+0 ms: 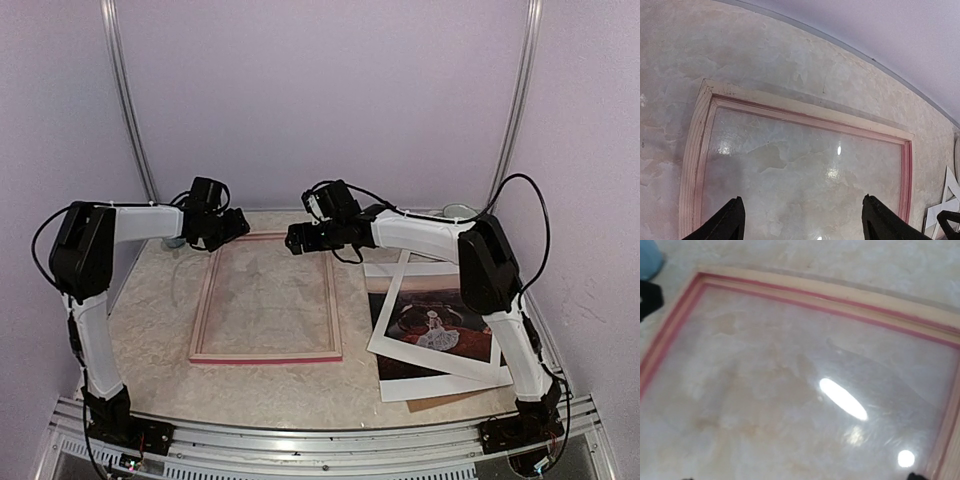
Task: Put the photo into the frame
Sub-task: Adjust the glass panel in the frame body.
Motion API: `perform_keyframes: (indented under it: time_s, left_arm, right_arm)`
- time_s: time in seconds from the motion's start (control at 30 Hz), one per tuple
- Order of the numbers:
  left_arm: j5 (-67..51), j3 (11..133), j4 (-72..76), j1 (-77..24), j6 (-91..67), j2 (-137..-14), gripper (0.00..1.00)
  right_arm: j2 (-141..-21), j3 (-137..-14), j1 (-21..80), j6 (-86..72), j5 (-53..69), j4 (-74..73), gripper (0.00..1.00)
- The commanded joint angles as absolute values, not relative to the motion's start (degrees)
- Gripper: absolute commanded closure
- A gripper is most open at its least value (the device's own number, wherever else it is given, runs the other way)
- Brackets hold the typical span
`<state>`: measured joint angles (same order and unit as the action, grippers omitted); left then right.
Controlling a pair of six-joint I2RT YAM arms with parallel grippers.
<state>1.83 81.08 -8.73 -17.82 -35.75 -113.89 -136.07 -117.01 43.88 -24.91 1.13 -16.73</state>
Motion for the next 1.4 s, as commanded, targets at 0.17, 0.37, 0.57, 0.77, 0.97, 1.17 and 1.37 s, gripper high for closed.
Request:
perform_keyframes:
  time_s: [0.17, 0.37, 0.57, 0.77, 0.97, 1.17, 1.37]
  left_arm:
    - [2.84, 83.46, -4.78, -17.38, -36.21, -119.41, 0.21]
    - [3.57, 82.96, -4.92, -17.48, -35.85, -120.83, 0.20]
    - [3.17, 82.35, -5.24, -17.47, -36.15, -121.53, 0.20]
    - [3.32, 82.44, -5.83, -17.73, -36.52, -122.68, 0.20]
    - [3.38, 82.97, -6.93, -17.64, -36.71, -124.04, 0.20]
    - [2.87, 82.60, -6.68, -17.47, -37.17, -124.54, 0.21]
    - [2.46, 82.55, -6.43, -17.44, -37.39, -123.65, 0.20]
  right_arm:
    - [-143.25, -123.97, 44.65, -23.55, -7.11, -16.89, 0.06]
    - [-146.46, -124.10, 44.89, -23.69, -5.81, -16.27, 0.06]
    - [-147.63, -123.45, 44.98, -23.74, -5.17, -16.67, 0.05]
    - [-148.48, -123.13, 45.07, -23.91, -4.13, -17.28, 0.05]
    - [-149.38, -123.15, 45.24, -23.76, -2.81, -18.19, 0.05]
    - [-149.83, -122.94, 45.78, -23.21, -2.52, -18.84, 0.04]
    - [-150.26, -123.22, 45.92, -22.63, -1.92, -19.56, 0.04]
